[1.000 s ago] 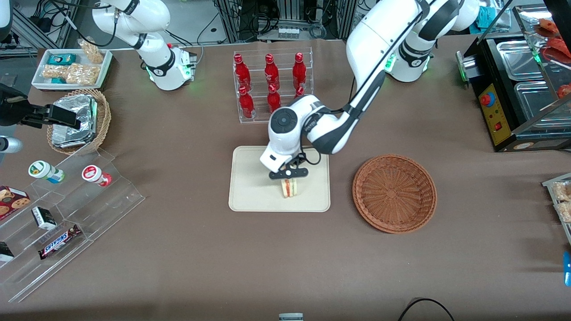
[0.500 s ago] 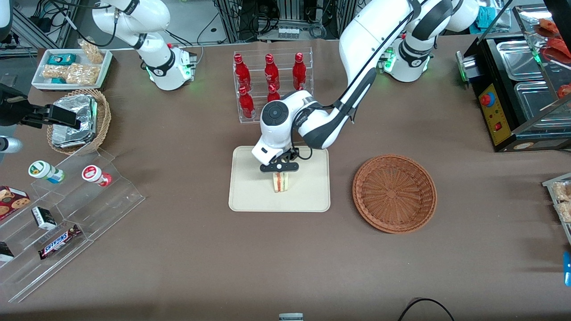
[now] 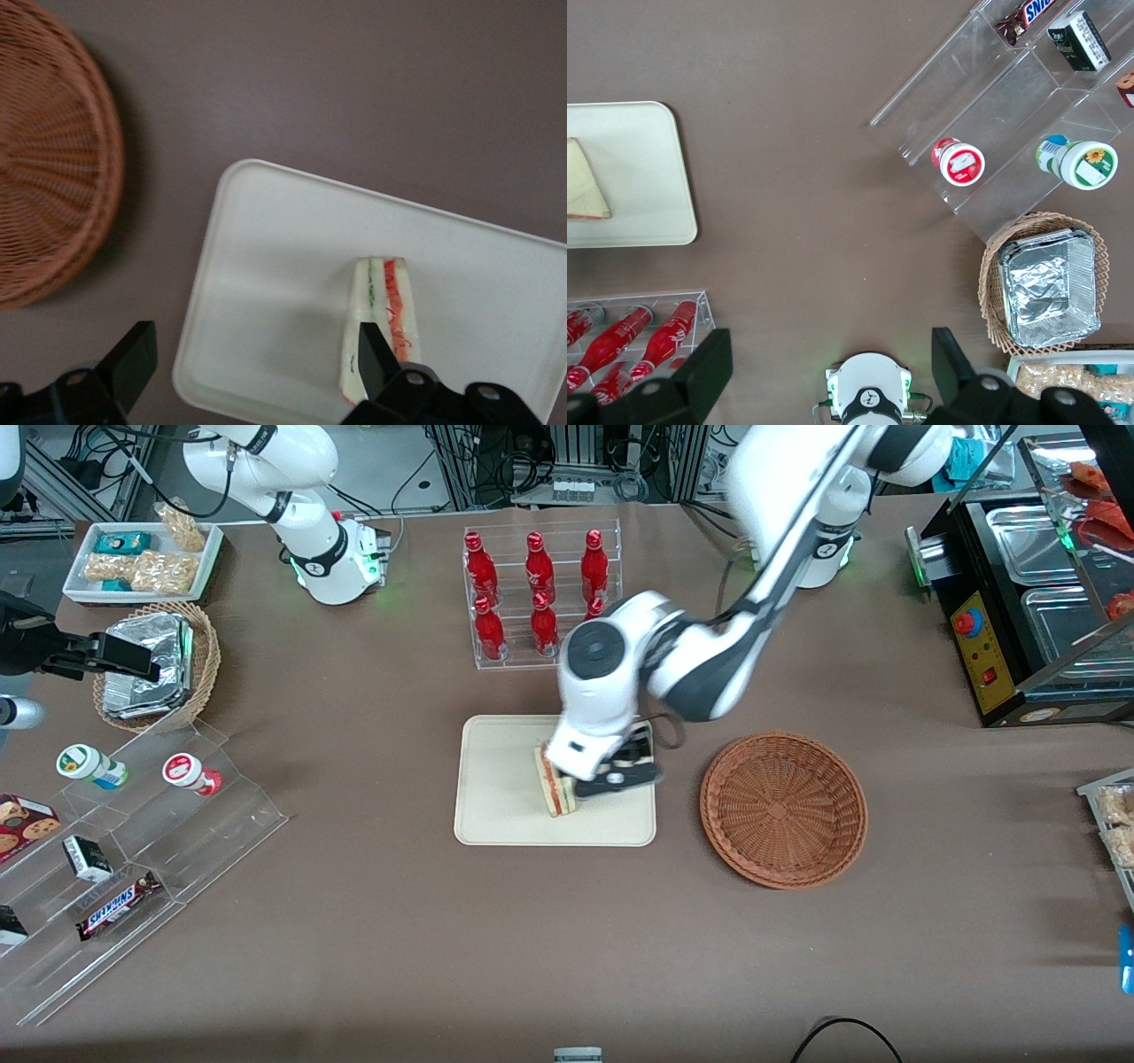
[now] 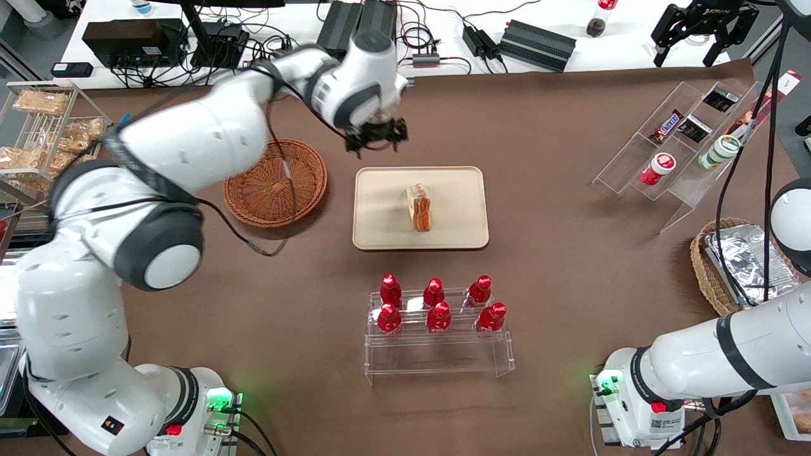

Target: Place sandwich from basket to tray

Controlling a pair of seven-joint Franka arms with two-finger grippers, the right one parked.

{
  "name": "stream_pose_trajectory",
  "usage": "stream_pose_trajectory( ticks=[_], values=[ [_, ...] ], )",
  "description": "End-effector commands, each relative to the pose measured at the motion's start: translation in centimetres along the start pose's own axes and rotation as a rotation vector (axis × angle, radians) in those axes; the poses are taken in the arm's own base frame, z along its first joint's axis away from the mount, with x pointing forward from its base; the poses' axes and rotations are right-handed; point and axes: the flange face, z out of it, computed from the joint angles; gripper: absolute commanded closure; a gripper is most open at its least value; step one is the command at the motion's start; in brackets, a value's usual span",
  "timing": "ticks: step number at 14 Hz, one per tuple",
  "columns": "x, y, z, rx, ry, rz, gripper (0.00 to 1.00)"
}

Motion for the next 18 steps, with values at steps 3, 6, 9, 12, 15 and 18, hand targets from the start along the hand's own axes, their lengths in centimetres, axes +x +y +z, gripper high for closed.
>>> stream_pose_trajectory(
  ticks=[3, 6, 9, 12, 15, 18],
  values=[
    [4.6, -13.2, -8.9, 0.099, -0.128, 0.005, 0.00],
    [7.5, -22.2, -12.7, 0.130, -0.203, 0.045, 0.00],
    [9.5, -31.0, -15.8, 0.123, -0.263, 0.095, 0.00],
    [9.7, -35.3, -17.8, 0.112, -0.283, 0.130, 0.00],
    [9.9, -35.4, -19.5, 0.095, -0.255, 0.122, 0.00],
    [9.9, -35.4, -20.3, 0.085, -0.241, 0.124, 0.00]
  ],
)
